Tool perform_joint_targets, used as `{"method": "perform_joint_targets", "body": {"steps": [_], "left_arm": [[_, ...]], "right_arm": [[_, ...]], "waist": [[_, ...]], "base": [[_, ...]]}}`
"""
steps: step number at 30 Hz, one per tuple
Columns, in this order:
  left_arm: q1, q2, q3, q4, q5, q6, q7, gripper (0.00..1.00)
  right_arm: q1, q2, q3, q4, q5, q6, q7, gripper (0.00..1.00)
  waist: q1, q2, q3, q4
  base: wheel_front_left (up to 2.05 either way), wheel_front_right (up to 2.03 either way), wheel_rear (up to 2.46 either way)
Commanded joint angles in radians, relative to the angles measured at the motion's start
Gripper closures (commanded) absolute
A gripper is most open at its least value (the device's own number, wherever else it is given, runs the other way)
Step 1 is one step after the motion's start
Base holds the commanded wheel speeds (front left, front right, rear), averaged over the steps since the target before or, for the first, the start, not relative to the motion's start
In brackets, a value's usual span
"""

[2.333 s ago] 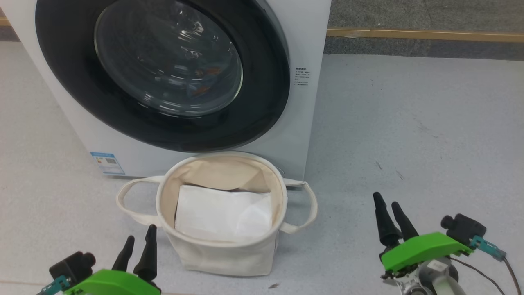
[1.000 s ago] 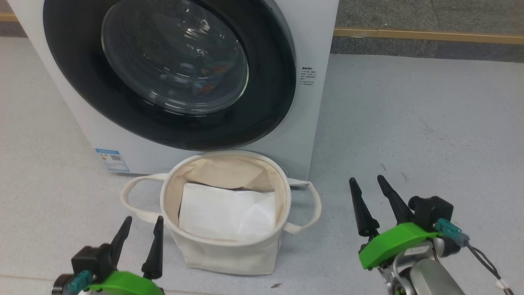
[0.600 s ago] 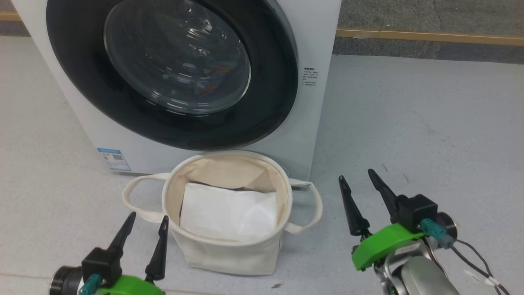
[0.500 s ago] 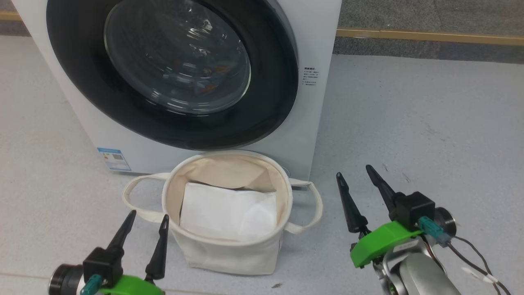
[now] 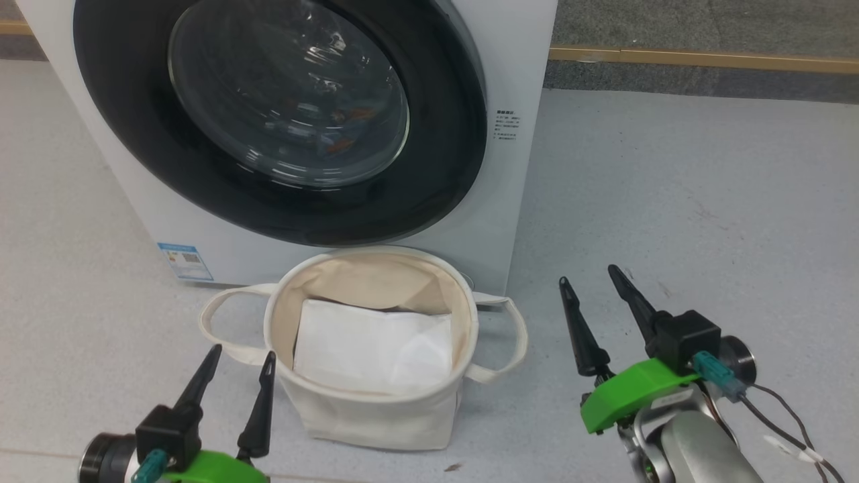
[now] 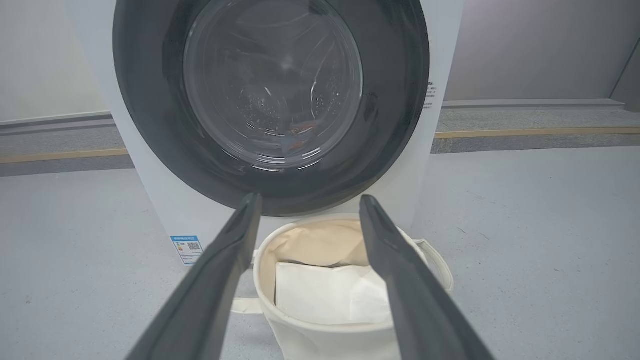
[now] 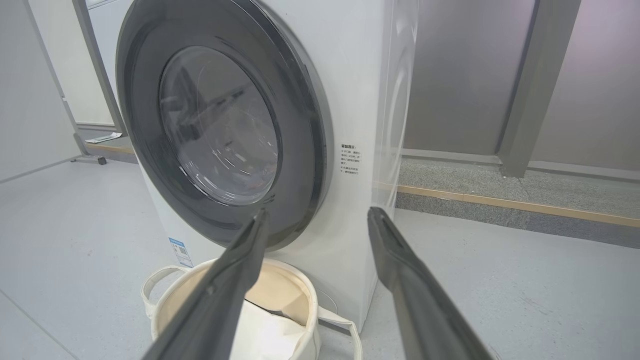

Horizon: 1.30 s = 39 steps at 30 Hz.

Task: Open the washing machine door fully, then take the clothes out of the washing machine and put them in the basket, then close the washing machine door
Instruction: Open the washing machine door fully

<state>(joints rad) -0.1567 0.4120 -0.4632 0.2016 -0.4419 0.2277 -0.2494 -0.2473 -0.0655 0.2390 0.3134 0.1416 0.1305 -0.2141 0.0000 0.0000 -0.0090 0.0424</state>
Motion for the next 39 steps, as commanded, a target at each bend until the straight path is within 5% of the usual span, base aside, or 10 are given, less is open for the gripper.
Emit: {"method": "perform_joint_targets", "body": {"steps": [1, 17, 18, 19, 20, 31, 39], "left_arm": [[-0.051, 0.034, 0.046, -0.029, -0.006, 0.005, -0.012, 0.00], [-0.040, 0.045, 0.049, -0.034, -0.022, 0.012, -0.012, 0.00], [-0.039, 0.046, 0.049, -0.036, -0.023, 0.013, -0.012, 0.00], [-0.037, 0.047, 0.050, -0.037, -0.024, 0.014, -0.012, 0.00], [-0.036, 0.048, 0.051, -0.040, -0.025, 0.015, -0.012, 0.00], [-0.052, 0.057, 0.060, -0.072, -0.032, 0.021, -0.012, 0.00], [-0.083, 0.064, 0.062, -0.093, -0.027, 0.024, -0.010, 0.00]], "right_arm": [[-0.036, 0.003, 0.011, -0.039, -0.006, 0.000, -0.009, 0.00], [-0.026, 0.008, -0.004, -0.051, 0.016, 0.000, -0.008, 0.00], [-0.027, 0.008, -0.005, -0.051, 0.021, 0.000, -0.009, 0.21], [-0.028, 0.008, -0.005, -0.051, 0.027, 0.000, -0.010, 0.81], [-0.031, 0.009, -0.004, -0.049, 0.033, 0.000, -0.010, 1.00], [-0.126, 0.011, -0.056, 0.013, 0.212, 0.000, -0.027, 1.00], [-0.246, -0.019, -0.095, 0.109, 0.458, 0.000, -0.033, 1.00]], "waist": [[0.0000, 0.0000, 0.000, 0.000], [0.0000, 0.0000, 0.004, 0.003], [0.0000, 0.0000, 0.005, 0.004], [0.0000, 0.0000, 0.007, 0.004], [0.0000, 0.0000, 0.010, 0.005], [0.0000, 0.0000, 0.076, 0.034], [0.0000, 0.0000, 0.144, 0.077]], "base": [[0.00, 0.00, 0.00], [0.00, 0.00, 0.00], [0.00, 0.00, 0.00], [0.00, 0.00, 0.00], [0.00, 0.00, 0.00], [0.00, 0.00, 0.00], [0.00, 0.00, 0.00]]}}
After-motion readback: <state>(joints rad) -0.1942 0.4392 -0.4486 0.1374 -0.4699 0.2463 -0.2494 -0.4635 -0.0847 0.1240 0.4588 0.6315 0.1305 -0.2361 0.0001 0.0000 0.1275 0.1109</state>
